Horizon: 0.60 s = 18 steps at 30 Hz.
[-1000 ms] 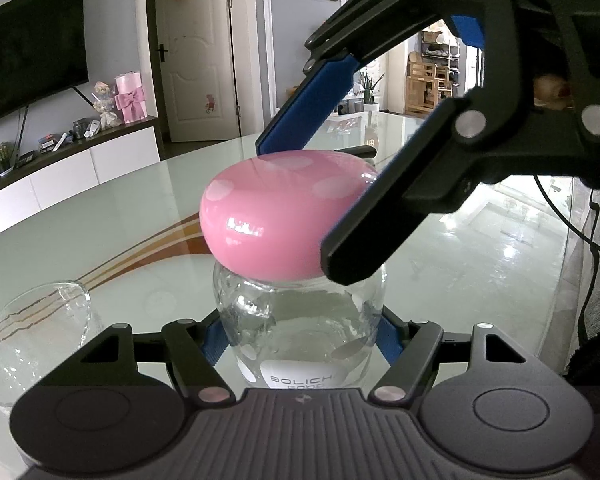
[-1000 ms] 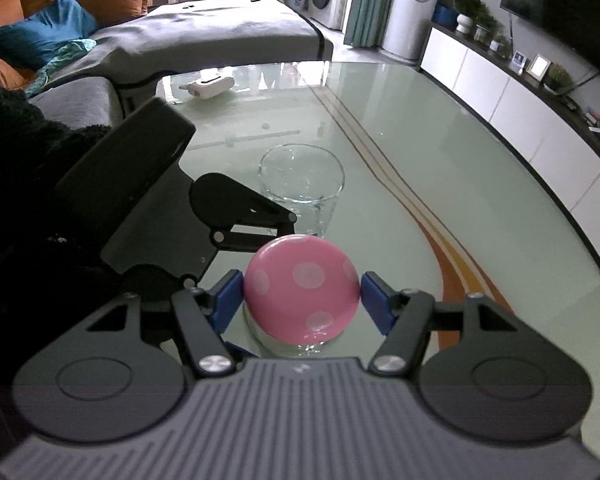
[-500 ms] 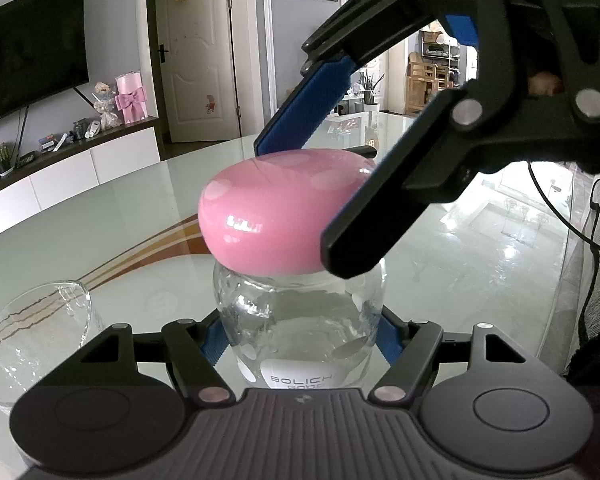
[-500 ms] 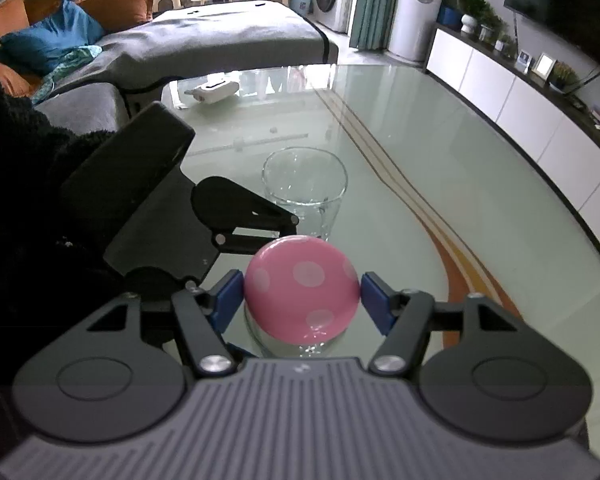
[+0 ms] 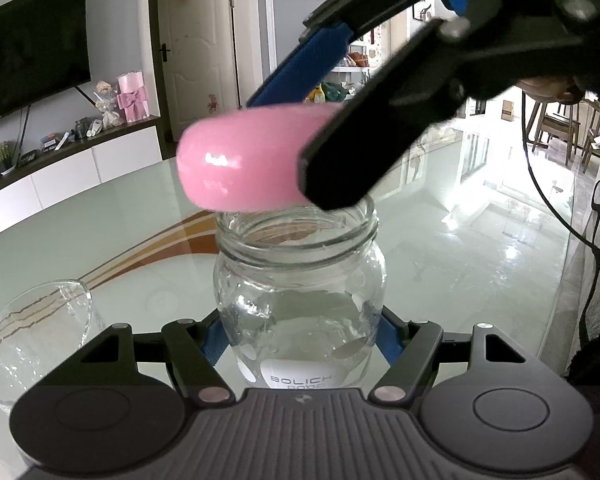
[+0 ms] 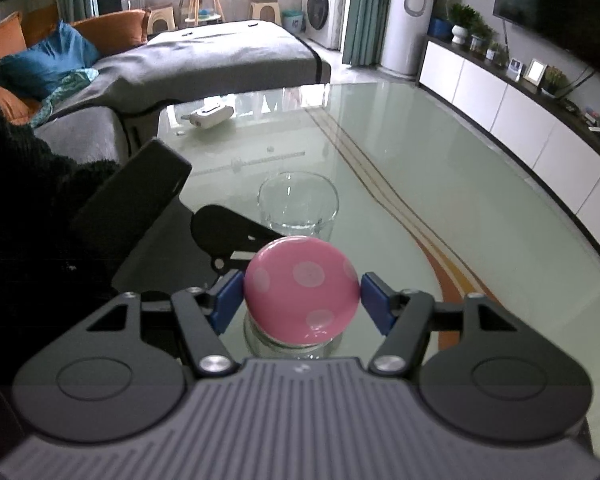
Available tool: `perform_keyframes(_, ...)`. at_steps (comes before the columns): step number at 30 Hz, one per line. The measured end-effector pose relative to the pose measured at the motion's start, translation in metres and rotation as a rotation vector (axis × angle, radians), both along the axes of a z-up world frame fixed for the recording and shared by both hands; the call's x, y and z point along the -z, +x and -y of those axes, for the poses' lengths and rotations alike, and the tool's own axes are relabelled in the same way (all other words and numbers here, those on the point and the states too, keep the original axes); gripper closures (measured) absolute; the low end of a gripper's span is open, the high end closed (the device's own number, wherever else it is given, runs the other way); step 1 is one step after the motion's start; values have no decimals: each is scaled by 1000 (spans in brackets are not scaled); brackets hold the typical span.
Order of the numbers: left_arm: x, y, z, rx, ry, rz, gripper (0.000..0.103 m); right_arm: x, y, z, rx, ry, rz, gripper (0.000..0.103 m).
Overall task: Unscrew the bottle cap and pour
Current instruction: 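Lift the loosened pink cap up off the jar rim with the right gripper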
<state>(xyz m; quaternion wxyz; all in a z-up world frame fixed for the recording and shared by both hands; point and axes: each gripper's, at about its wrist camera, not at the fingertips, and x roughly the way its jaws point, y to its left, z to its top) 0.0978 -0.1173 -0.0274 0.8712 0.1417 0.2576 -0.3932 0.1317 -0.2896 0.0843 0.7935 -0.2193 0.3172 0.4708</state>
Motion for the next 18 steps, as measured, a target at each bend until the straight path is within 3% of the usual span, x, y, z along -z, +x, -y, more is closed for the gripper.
perform_keyframes(11,0,3,0,-31,2,-2,29,-1,0,3,15,17,9,39)
perform_keyframes(18,-2,10,-3,-101,9,-10,29,-2,-3,9,41,23,24,39)
